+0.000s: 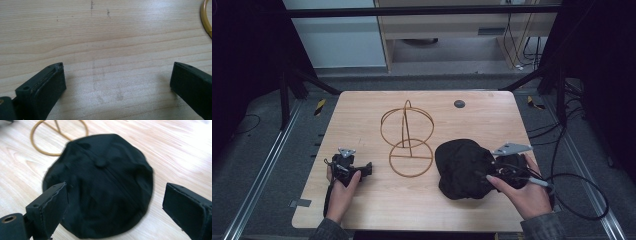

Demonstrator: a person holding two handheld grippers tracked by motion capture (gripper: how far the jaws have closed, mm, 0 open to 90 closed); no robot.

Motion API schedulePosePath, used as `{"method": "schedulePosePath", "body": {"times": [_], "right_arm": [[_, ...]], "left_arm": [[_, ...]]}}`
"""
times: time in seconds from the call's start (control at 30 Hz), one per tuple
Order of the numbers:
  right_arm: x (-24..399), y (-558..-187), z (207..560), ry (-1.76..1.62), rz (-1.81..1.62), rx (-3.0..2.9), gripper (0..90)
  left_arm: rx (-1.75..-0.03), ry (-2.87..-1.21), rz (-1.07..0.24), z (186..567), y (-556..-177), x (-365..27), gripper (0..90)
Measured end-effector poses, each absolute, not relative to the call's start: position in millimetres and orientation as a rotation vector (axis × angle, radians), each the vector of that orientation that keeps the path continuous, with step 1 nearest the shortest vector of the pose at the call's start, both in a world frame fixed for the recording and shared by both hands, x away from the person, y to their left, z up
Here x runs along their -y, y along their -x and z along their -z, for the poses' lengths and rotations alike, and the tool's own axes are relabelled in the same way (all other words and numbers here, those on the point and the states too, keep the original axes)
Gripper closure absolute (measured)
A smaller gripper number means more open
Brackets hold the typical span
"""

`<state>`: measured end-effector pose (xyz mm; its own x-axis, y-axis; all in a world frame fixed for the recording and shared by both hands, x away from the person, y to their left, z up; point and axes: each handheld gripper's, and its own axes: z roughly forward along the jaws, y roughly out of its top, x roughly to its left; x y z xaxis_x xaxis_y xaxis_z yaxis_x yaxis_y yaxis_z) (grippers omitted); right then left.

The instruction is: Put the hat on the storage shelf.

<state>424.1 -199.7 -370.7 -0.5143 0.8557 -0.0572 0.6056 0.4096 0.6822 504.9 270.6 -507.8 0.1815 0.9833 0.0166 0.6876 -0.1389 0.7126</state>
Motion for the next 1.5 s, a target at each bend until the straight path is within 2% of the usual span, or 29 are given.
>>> {"method": "schedulePosePath", "body": {"times": [0.27,0.83,1.07,1.2,1.5], "right_arm": [[175,-453,379,-1.227,-0.797,-2.379,6.0],[163,-476,391,-1.321,-0.715,-2.422,4.1],[164,-480,399,-1.365,-0.652,-2.420,6.5],[169,-483,403,-1.403,-0.628,-2.414,12.7],[171,-484,401,-1.408,-0.575,-2.434,33.4]], "left_arm": [[-1.561,-1.899,-0.673,508,-505,-270,0.0],[-1.551,-1.904,-0.669,508,-505,-268,0.0],[-1.545,-1.910,-0.666,508,-505,-266,0.0],[-1.544,-1.910,-0.665,508,-504,-266,0.0],[-1.537,-1.914,-0.663,508,-504,-265,0.0]]}}
